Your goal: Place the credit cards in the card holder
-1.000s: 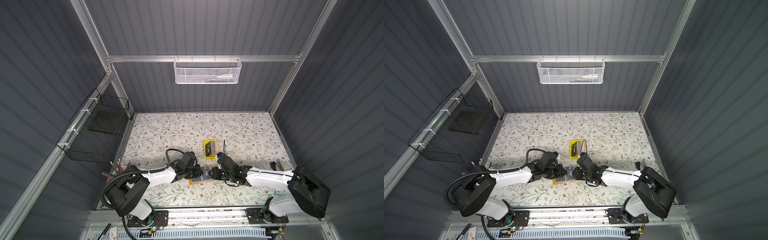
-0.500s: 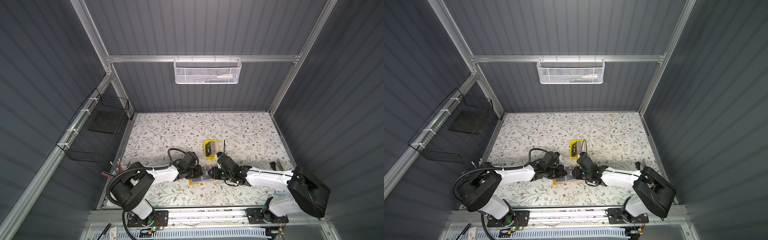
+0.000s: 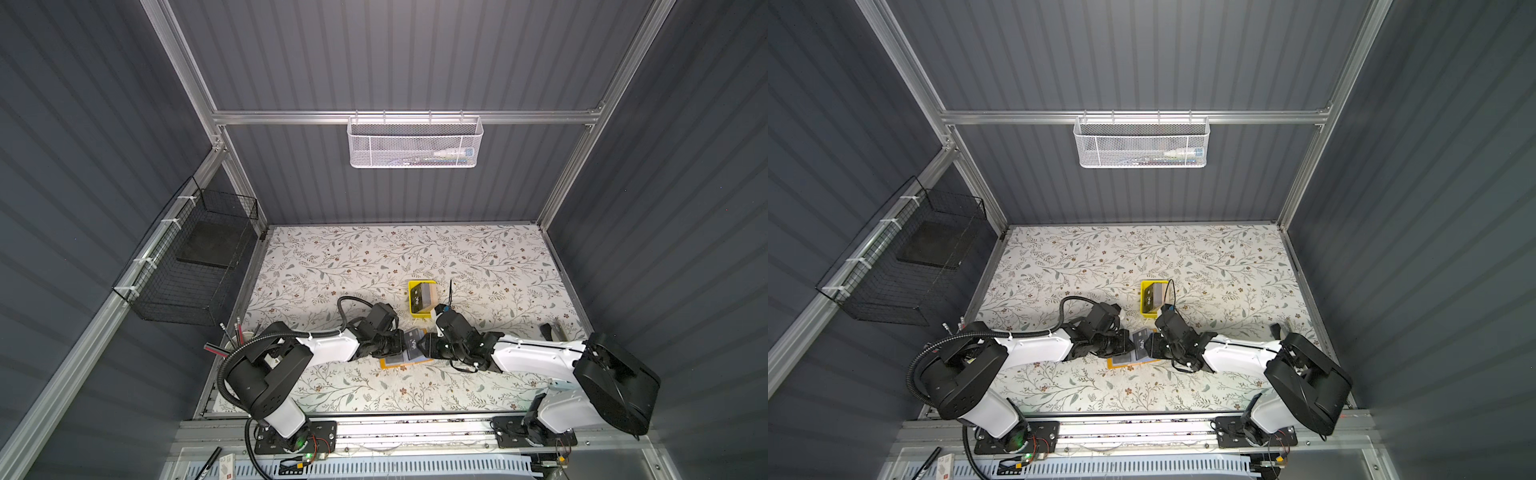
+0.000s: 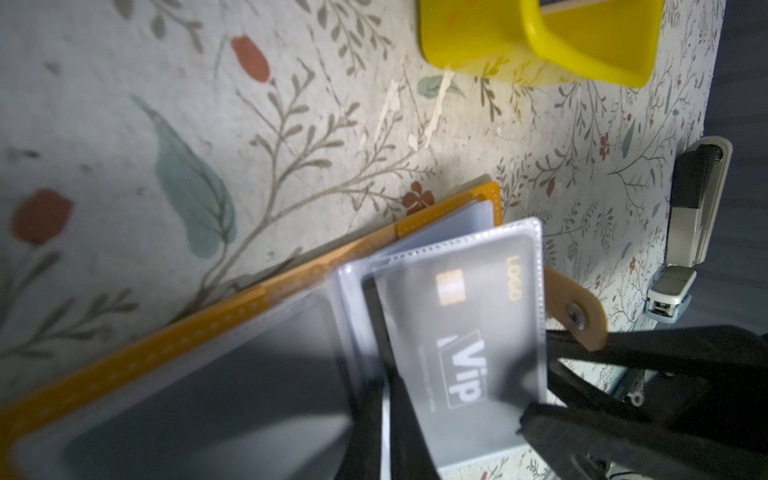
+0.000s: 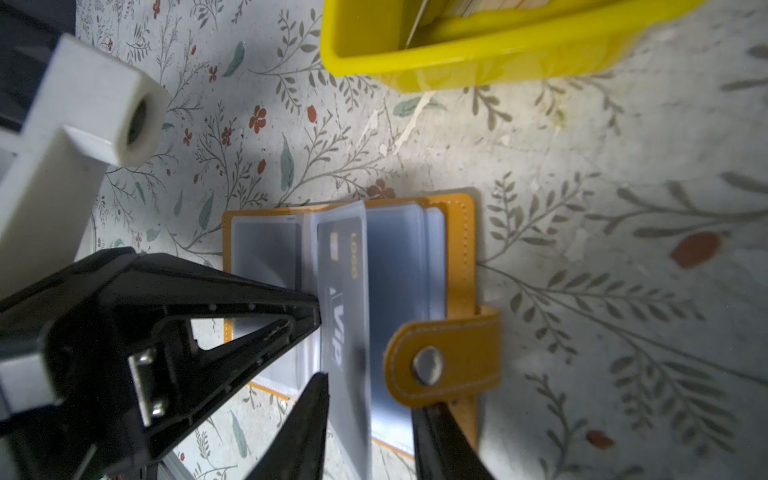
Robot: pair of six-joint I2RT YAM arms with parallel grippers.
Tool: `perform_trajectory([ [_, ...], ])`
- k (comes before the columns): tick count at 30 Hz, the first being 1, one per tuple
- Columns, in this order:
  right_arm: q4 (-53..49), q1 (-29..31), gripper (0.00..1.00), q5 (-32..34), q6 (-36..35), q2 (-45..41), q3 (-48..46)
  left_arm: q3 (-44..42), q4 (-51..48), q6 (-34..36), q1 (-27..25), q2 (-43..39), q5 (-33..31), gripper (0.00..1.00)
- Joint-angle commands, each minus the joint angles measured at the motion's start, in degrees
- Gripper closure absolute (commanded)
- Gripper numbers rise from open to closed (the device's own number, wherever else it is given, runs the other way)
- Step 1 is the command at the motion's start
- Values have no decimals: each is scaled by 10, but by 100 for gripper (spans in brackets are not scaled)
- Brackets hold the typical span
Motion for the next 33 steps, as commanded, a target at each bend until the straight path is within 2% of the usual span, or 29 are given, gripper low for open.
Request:
perform_trajectory([
  [1, 17, -2, 64, -16, -5, 11, -7, 1, -24, 2, -4, 18, -1, 92],
  [8, 37, -1, 69, -42, -11, 13, -3, -3, -19, 1, -4, 6, 1, 92],
  [15, 22, 10, 69, -31, -8, 18, 15, -16, -24, 7, 3, -59, -7, 88],
  [25, -34, 58, 62, 0, -5, 42, 91, -28, -85, 38, 100, -192, 45, 84],
  [33, -38, 82, 60, -7, -4, 76, 137, -18, -114, 65, 122, -215, 67, 84],
])
